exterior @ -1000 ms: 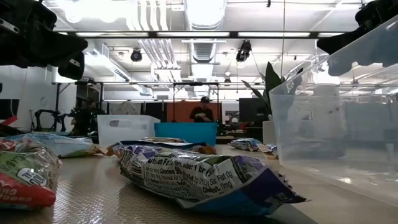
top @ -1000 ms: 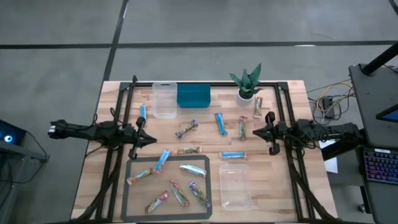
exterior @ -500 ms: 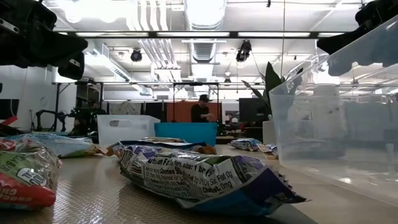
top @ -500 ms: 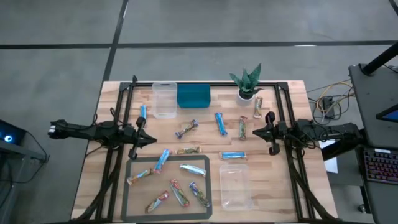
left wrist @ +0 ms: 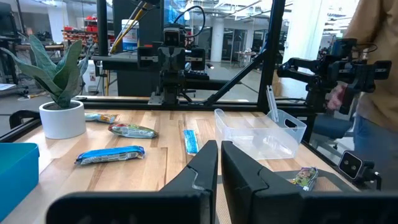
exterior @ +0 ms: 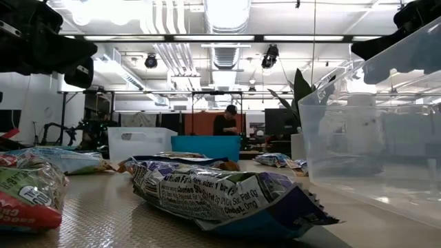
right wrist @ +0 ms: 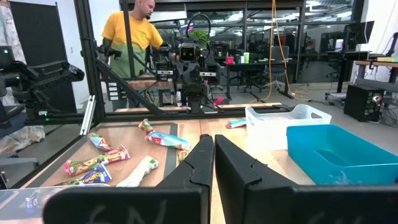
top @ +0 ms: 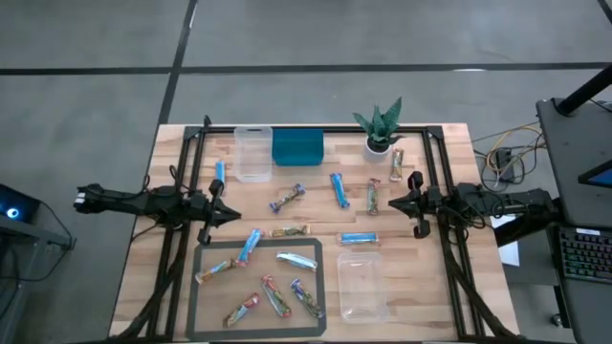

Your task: Pick and place Granola Bars by type

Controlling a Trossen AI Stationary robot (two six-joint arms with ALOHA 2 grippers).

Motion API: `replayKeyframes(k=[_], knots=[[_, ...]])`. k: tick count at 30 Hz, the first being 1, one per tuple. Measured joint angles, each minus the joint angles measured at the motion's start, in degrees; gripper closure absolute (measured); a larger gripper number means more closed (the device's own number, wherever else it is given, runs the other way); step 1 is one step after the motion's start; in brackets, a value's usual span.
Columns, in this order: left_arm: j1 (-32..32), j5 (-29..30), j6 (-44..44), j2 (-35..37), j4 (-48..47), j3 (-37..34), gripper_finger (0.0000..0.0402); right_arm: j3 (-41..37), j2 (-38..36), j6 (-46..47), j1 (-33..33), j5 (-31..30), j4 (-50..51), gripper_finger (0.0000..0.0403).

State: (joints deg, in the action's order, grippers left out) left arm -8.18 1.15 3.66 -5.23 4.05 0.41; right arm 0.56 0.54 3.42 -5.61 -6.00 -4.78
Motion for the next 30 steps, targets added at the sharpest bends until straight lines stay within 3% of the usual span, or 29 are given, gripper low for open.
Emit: replayKeyframes(k=[30], knots=[[0.0,0.0,0.0,0.0,0.0,0.0,0.0397,0.0,0.0,4.5,0.0,0.0,-0.5,0.0394]])
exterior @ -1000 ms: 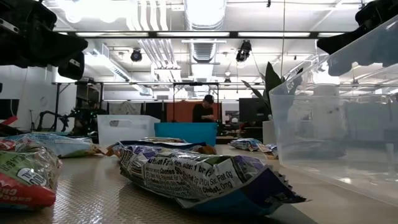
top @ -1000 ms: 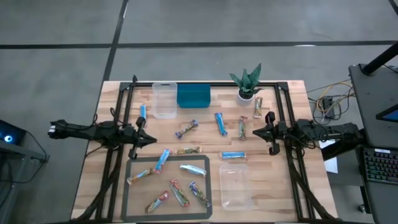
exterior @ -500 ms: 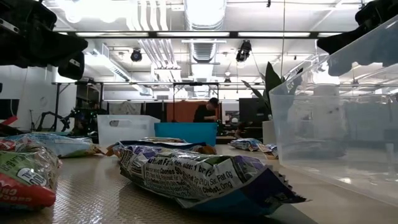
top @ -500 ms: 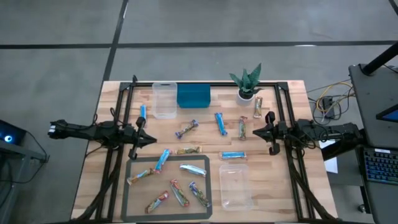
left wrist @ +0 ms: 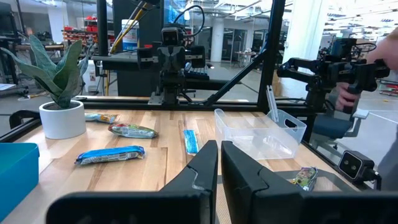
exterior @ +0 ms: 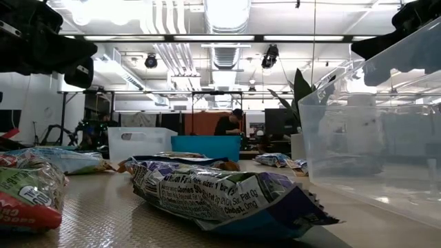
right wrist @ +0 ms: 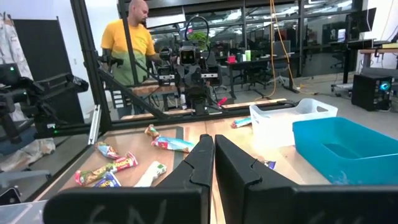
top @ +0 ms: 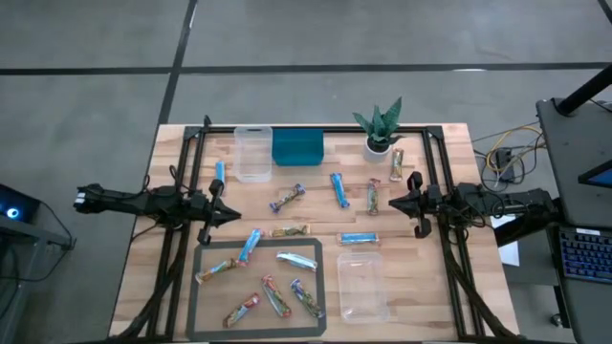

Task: Pick and place Granola Bars by type
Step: Put the red granola bar into the bottom transparent bin

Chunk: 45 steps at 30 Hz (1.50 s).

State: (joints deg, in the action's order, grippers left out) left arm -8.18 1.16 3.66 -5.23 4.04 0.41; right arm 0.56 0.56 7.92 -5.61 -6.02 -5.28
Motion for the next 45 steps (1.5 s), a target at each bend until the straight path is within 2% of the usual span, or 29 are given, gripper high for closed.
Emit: replayKeyframes(k=[11,25,33,45], knots=[[0.0,0.0,0.0,0.0,0.0,0.0,0.0397,0.0,0.0,0.0,0.0,0.0,0.0,0.0394],[0.0,0.0,0.0,0.0,0.0,0.0,0.0397,0.9,0.1,-4.7,0.0,1.0,1.0,0.0394],[0.0,0.0,0.0,0.0,0.0,0.0,0.0397,12.3,7.7,-7.4,0.0,2.8,5.6,0.0388],[0.0,0.0,0.0,0.0,0.0,0.0,0.0397,35.4,29.6,-15.5,0.0,1.5,14.7,0.0367]])
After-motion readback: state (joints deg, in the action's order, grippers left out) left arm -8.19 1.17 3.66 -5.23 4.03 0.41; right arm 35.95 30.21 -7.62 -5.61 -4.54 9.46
